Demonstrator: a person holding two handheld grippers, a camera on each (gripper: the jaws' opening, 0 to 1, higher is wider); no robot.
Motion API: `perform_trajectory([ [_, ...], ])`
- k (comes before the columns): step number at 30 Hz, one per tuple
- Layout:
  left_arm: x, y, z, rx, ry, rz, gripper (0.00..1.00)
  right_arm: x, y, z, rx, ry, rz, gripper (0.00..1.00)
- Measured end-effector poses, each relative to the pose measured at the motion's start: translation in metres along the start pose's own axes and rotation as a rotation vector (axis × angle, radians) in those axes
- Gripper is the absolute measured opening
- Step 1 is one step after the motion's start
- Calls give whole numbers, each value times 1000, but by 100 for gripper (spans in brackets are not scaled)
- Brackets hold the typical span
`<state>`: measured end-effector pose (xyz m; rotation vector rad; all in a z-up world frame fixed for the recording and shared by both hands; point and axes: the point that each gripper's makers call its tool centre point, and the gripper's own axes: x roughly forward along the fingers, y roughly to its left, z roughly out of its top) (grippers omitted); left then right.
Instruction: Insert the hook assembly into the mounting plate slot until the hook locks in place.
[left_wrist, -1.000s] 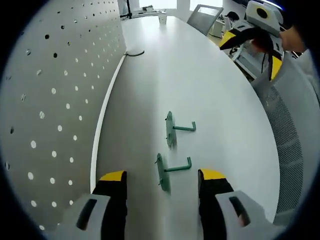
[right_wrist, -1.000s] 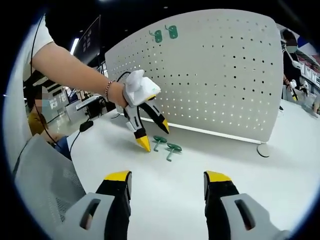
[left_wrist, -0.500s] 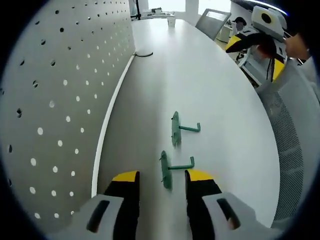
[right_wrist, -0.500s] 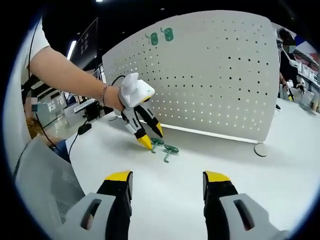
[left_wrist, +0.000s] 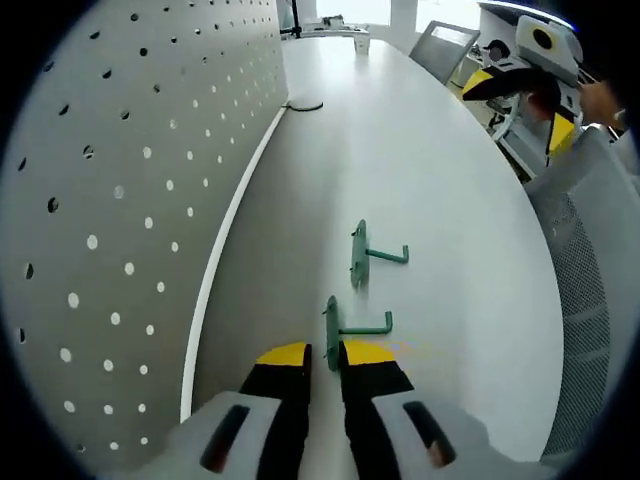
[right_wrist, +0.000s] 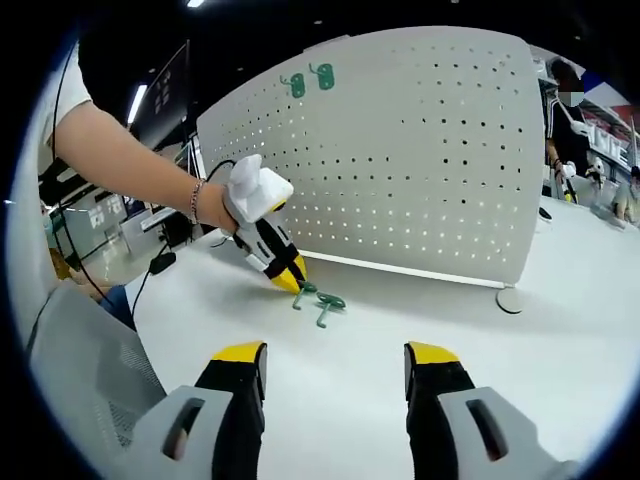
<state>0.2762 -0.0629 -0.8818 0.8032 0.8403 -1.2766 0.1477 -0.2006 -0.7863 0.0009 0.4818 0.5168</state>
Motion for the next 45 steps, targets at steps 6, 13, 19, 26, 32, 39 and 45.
perform_trajectory([
  [6, -1, -2, 0, -7, -1, 6, 5, -1, -2, 0, -4, 1, -8, 53],
  [13, -1, -3, 0, -8, -6, 4, 3, -3, -3, 3, -7, -10, -11, 53],
  [19, -1, -3, 0, -3, -7, 6, 3, -3, -3, 3, 1, -13, -11, 53],
  [26, 0, -3, 0, -6, -9, 15, 3, -2, -4, 3, 1, -12, -14, 54],
  [32, -1, -2, 1, -20, -29, 32, 2, -2, -5, 5, 3, -19, -18, 54],
  [39, -11, 3, 15, -50, -144, 69, 2, -5, -10, 11, 31, -51, -29, 55],
  [45, -18, 4, 23, -32, -201, 91, 2, -5, -12, 11, 33, -55, -33, 55],
])
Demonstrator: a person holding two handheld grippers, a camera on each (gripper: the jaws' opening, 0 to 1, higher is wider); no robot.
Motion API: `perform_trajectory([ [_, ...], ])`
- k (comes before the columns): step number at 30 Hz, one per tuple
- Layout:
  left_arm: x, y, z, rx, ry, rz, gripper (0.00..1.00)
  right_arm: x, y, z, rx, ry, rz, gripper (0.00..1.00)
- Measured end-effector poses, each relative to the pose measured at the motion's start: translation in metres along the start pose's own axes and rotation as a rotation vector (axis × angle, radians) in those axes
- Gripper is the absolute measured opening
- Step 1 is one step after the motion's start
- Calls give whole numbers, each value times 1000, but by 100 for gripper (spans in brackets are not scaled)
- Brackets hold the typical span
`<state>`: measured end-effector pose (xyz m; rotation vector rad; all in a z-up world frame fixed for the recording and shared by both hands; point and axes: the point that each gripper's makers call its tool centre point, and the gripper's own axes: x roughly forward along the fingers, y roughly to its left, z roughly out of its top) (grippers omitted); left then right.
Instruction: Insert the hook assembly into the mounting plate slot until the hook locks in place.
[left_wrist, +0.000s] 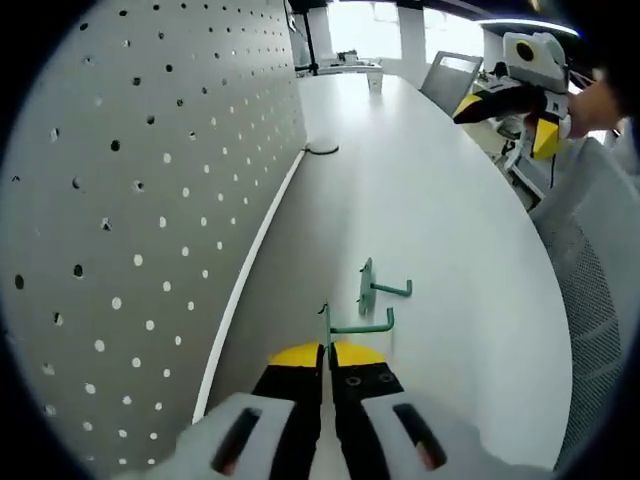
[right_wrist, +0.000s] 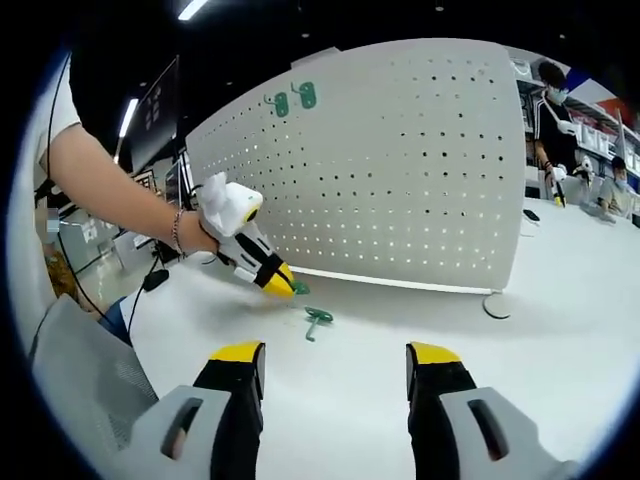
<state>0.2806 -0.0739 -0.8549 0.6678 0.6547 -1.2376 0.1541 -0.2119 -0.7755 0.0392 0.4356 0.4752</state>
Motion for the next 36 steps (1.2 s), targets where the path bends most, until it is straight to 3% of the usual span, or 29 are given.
perform_trajectory([
  [15, -18, 7, 24, -44, -105, 53, 2, 0, -2, 2, 6, -13, -2, 55],
  [17, -21, 7, 29, -63, -144, 56, 2, 0, -2, 3, 5, -17, -1, 55],
  [24, -32, 9, 34, -110, -198, 87, 2, -2, -2, 7, 10, -31, 2, 55],
  [36, -54, 9, 57, -120, -293, 162, 2, -4, 1, 9, 9, -43, 13, 55],
])
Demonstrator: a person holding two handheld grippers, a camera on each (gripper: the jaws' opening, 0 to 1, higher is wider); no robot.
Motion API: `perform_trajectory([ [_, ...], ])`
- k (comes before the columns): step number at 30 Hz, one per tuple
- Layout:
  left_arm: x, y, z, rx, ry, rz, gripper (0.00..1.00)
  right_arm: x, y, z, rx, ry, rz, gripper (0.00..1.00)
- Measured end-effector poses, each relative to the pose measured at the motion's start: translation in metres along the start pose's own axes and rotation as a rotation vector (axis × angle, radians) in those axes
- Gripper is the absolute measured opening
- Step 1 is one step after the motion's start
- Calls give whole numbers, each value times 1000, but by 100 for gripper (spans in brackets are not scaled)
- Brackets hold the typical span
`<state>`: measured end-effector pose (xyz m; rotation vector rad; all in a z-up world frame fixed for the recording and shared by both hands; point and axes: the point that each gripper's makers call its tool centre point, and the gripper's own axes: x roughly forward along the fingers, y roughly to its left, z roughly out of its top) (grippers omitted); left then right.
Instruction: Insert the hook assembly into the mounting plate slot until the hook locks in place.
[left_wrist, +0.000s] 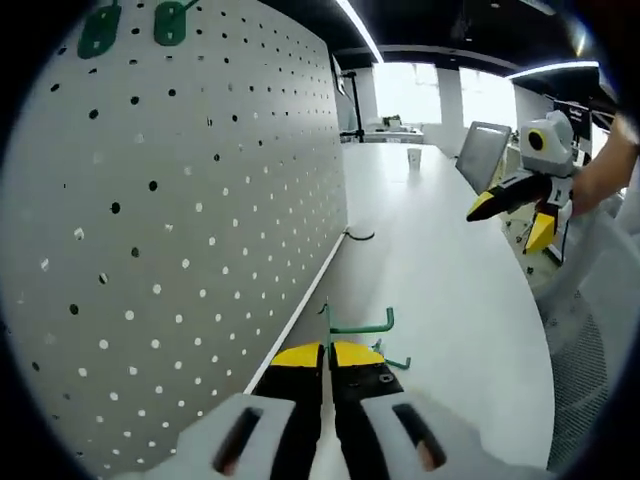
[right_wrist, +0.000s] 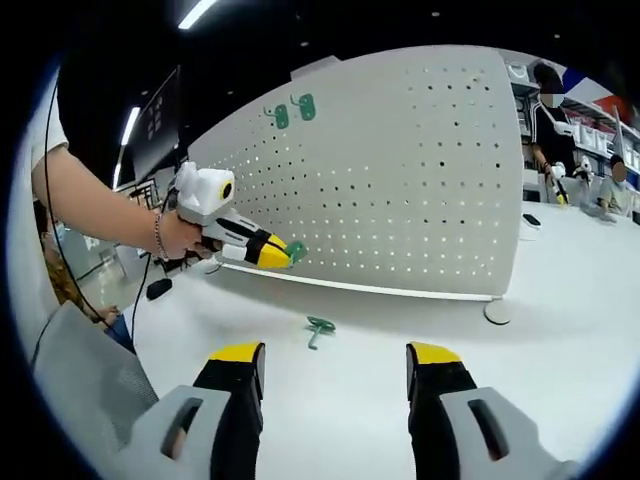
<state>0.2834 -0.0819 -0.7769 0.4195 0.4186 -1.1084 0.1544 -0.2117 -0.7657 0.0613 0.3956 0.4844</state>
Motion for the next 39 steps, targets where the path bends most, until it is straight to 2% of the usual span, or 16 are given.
perform_trajectory([
  [10, -13, -2, 16, -3, -63, 40, 2, -2, 2, 6, -1, -21, 10, 55],
  [20, -29, -3, 37, -45, -145, 90, 2, -3, 8, 12, -1, -42, 30, 55],
  [39, -63, -11, 56, -95, -274, 154, 2, -4, 24, 29, -6, -107, 83, 55],
])
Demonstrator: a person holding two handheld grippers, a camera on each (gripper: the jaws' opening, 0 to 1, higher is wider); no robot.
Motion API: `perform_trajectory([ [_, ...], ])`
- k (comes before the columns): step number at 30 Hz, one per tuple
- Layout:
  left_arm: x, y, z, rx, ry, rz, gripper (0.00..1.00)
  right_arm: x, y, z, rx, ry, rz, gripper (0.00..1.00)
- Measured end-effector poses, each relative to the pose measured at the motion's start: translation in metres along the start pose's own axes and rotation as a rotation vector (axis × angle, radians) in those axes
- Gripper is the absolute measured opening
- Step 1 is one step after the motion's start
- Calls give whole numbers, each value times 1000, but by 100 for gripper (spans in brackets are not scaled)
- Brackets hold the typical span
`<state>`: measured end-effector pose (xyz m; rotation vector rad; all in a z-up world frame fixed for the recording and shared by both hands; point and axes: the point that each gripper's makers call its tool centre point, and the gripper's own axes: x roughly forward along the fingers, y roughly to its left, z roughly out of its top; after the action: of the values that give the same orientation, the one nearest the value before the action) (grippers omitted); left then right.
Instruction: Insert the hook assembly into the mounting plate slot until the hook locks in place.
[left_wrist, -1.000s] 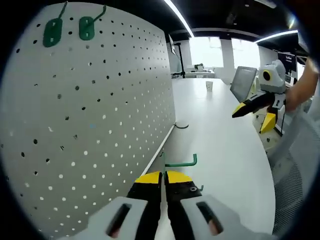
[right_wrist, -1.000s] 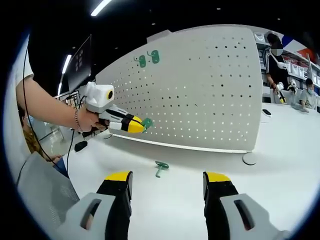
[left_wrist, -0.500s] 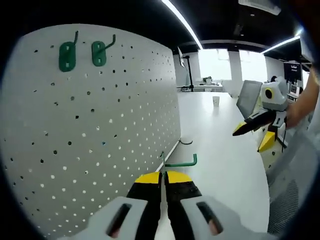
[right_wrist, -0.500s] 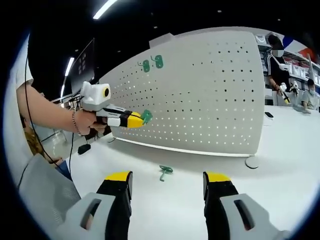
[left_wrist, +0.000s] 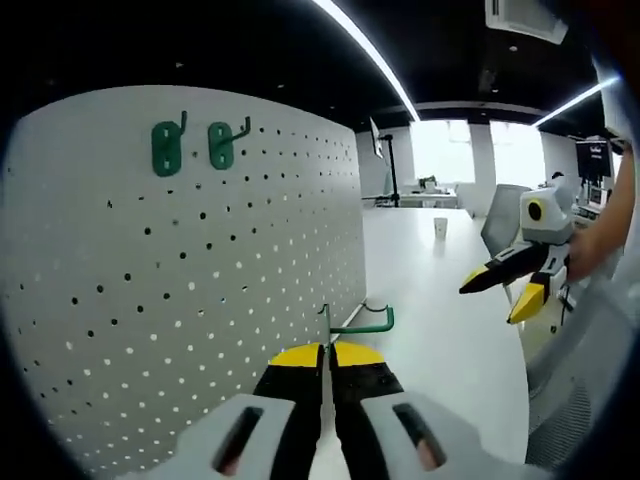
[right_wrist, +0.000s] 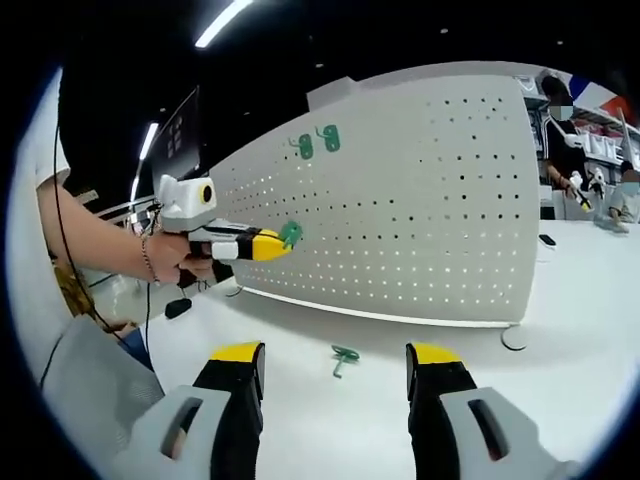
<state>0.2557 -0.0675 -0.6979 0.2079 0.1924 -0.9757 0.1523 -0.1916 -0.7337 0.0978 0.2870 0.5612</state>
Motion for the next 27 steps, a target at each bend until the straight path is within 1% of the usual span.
perform_trajectory([
  [6, -11, 0, 10, -19, -51, 23, 2, 0, 7, 6, 2, -24, 25, 55],
  [10, -19, -2, 14, -36, -72, 35, 2, 0, 11, 10, 1, -39, 37, 55],
  [11, -21, -2, 16, -40, -81, 42, 2, -1, 12, 12, 0, -45, 40, 55],
  [12, -25, -2, 20, -56, -107, 52, 2, -2, 13, 14, 1, -50, 42, 55],
  [13, -27, -1, 22, -66, -119, 59, 2, -2, 13, 15, 2, -56, 45, 55],
  [19, -41, -4, 31, -76, -162, 79, 2, -4, 17, 18, 0, -71, 60, 55],
  [20, -44, -4, 35, -84, -182, 86, 2, -4, 18, 19, 1, -75, 62, 55],
  [21, -47, -3, 36, -90, -187, 89, 2, -5, 18, 20, 1, -76, 63, 54],
  [22, -49, -2, 38, -125, -206, 101, 2, -5, 19, 21, 4, -79, 64, 54],
  [23, -51, -1, 40, -117, -211, 105, 2, -5, 20, 22, 9, -84, 66, 54],
  [24, -53, -3, 40, -53, -197, 106, 2, -5, 20, 22, 16, -87, 67, 54],
  [25, -54, -6, 39, -68, -195, 105, 2, -6, 20, 22, 15, -89, 68, 54],
  [26, -57, -5, 41, -88, -207, 107, 2, -6, 20, 23, 13, -91, 70, 54],
  [27, -60, -6, 42, -85, -212, 109, 2, -6, 21, 23, 12, -93, 73, 54],
])
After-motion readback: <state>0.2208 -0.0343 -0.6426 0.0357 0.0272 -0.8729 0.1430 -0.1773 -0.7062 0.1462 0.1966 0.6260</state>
